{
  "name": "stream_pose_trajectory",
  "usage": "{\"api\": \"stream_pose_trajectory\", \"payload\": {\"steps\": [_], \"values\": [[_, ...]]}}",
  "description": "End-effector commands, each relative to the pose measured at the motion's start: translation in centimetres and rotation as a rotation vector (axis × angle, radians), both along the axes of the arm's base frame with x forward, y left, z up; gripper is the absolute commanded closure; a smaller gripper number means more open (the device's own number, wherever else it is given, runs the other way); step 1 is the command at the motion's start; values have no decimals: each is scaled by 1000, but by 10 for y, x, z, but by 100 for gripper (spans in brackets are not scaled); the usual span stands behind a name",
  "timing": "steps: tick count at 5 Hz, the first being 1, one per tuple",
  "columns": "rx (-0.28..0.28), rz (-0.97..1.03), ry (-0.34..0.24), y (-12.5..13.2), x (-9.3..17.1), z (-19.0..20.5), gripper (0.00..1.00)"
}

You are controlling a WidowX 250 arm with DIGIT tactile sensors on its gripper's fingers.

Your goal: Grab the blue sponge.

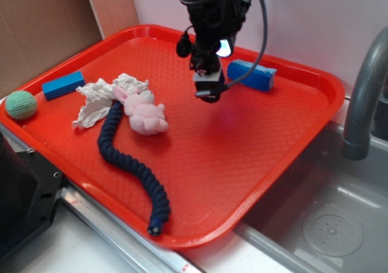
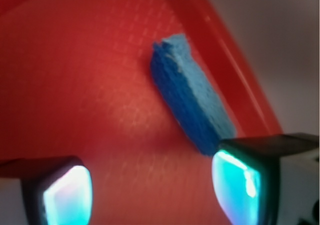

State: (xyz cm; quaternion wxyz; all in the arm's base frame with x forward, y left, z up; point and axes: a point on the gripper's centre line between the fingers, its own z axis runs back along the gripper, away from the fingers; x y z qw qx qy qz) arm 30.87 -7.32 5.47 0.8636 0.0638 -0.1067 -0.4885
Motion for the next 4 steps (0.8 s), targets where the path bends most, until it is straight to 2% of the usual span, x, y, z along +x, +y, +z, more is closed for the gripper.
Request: {"api": "stream_pose_trajectory", "payload": {"steps": [1, 2, 3, 4], "values": [[-10, -1, -36, -15, 18, 7, 0], [-16, 6, -2, -14, 25, 5, 0], [-39, 41, 75, -1, 17, 0, 100], [-2, 137, 125, 31, -9, -4, 100]]}}
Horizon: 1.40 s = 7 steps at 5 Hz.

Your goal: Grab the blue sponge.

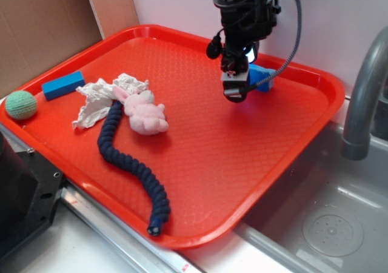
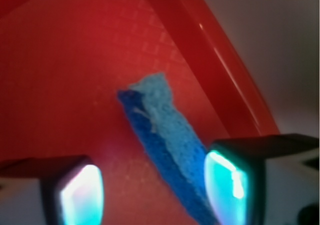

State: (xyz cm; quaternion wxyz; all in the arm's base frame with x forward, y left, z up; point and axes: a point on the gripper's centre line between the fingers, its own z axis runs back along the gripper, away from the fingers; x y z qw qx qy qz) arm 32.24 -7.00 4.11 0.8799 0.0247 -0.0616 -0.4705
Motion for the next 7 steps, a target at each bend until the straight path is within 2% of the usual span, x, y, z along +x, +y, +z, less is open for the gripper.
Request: {"api": "stream_pose_trajectory", "payload": {"steps": [1, 2, 3, 4, 5, 6, 7], "values": [[48, 151, 11, 48, -52, 30, 100], [71, 148, 13, 51, -72, 42, 100], [64, 166, 14, 48, -69, 56, 0], [11, 109, 24, 50, -56, 67, 0], [-57, 58, 31, 49, -44, 50, 0], [-32, 22, 66, 46, -44, 26, 0], [28, 29, 112, 47, -48, 1, 0]]}}
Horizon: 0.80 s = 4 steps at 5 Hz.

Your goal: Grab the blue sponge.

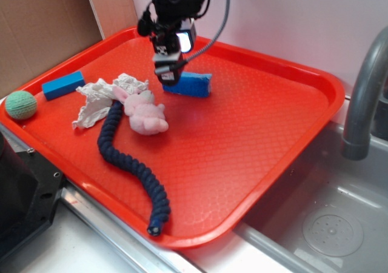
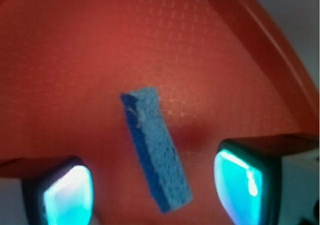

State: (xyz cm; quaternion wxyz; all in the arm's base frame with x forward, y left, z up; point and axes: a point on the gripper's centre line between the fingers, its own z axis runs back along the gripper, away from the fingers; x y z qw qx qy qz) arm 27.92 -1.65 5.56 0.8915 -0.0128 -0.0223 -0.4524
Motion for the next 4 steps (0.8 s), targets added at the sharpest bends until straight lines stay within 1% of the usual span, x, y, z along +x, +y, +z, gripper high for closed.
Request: {"api": "stream_pose_trajectory", "payload": {"steps": [1, 2, 3, 4], "values": [[130, -2, 18, -6, -7, -29, 100], [148, 21, 3, -3, -8, -23, 100], [149, 174, -34, -8, -10, 27, 100], [43, 425, 33, -29, -29, 77, 100]]}}
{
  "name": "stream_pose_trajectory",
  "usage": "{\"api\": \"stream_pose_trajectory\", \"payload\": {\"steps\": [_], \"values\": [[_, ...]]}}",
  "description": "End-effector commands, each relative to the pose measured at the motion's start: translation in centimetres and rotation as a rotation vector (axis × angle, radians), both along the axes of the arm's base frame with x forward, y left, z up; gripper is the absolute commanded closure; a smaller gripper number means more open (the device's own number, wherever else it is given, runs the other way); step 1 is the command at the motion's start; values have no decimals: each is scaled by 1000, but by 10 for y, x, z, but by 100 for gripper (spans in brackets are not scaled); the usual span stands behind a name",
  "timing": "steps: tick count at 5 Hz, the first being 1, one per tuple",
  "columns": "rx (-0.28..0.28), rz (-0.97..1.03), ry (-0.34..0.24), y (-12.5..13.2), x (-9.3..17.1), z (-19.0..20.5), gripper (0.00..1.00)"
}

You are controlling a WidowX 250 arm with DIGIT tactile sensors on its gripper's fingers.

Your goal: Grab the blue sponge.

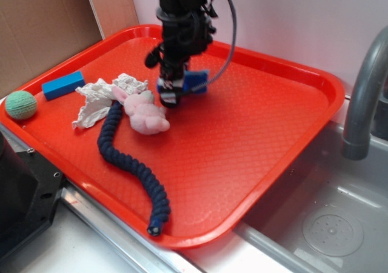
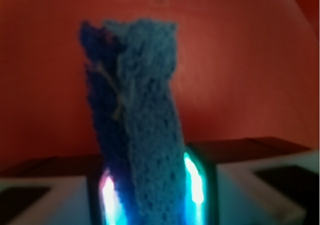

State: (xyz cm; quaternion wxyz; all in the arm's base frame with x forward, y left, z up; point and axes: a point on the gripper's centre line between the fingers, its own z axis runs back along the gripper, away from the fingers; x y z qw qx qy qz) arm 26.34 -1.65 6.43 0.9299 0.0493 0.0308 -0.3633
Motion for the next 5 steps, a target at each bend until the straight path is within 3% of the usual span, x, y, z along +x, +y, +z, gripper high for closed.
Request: {"api": "stream_pose_trajectory", "payload": {"steps": [1, 2, 3, 4, 5], "values": [[-106, 477, -99, -9, -49, 118, 100], [-131, 728, -106, 5, -61, 168, 100], [-140, 854, -121, 0, -63, 218, 100], [-102, 890, -170, 1, -59, 238, 100], [-63, 948, -228, 4, -55, 230, 100]]}}
